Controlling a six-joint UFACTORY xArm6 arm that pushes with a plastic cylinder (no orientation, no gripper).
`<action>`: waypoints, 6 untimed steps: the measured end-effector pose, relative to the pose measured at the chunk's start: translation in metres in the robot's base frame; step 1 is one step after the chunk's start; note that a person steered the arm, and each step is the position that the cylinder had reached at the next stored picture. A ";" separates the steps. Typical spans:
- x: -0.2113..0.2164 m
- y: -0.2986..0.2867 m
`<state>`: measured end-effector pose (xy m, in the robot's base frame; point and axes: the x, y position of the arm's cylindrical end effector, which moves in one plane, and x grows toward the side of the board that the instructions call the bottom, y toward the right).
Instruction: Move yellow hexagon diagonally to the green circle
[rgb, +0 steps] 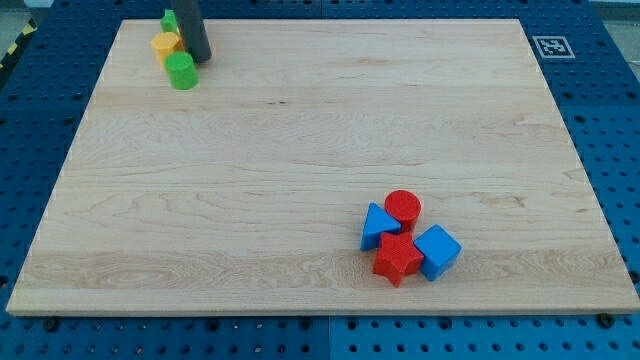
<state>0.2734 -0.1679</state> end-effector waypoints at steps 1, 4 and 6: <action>0.000 0.001; 0.000 -0.004; 0.000 -0.011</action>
